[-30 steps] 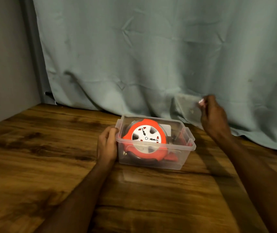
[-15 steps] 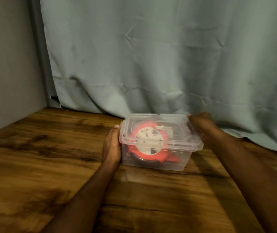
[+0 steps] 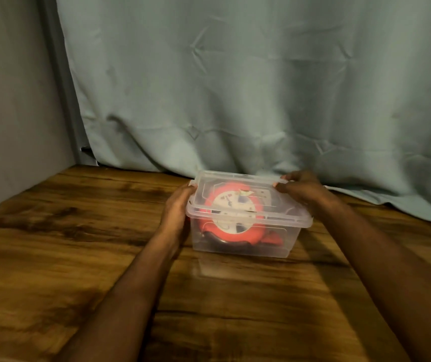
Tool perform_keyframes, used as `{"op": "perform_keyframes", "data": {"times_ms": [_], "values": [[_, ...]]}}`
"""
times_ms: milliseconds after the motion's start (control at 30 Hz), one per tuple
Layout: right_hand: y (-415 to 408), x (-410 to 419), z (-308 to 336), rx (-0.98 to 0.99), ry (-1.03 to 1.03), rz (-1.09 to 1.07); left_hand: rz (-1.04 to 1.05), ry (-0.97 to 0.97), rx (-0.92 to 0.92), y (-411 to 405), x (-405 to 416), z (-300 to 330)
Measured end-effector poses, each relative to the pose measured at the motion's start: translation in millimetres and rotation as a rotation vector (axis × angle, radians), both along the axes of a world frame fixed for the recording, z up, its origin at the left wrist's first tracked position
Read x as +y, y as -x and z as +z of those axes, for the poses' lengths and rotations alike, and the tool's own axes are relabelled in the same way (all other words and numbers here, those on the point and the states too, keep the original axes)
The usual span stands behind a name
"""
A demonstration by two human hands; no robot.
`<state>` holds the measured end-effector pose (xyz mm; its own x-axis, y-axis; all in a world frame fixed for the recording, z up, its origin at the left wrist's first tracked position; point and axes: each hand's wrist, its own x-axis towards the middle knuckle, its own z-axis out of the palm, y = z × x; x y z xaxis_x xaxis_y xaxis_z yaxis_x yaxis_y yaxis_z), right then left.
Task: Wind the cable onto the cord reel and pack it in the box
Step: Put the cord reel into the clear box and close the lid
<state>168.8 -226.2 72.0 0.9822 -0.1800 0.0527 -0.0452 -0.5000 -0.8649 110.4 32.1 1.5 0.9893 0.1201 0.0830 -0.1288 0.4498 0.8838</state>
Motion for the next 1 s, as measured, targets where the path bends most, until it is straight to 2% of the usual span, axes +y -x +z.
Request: {"op": "perform_keyframes", "data": {"times_ms": [100,300,467,567,733,867,1000], "values": [[-1,-4,-6,0.009,-0.003,-0.047,0.101,-0.097,-0.001,0,3,4],[4,-12,-15,0.307,-0.183,0.031,0.190,-0.650,-0.003,-10,18,31],[4,-8,-7,0.348,-0.201,0.036,0.141,-0.970,0.150,-21,19,53],[2,-8,-2,0.264,-0.091,-0.049,0.212,-1.112,0.176,-27,19,57],[4,-12,-2,0.278,-0.132,-0.027,0.235,-1.089,0.202,-24,16,49],[20,-32,1,0.282,-0.220,0.027,0.145,-0.761,0.287,-14,11,42],[37,-41,3,0.266,-0.193,0.037,0.107,-0.709,0.324,-11,8,41]]}}
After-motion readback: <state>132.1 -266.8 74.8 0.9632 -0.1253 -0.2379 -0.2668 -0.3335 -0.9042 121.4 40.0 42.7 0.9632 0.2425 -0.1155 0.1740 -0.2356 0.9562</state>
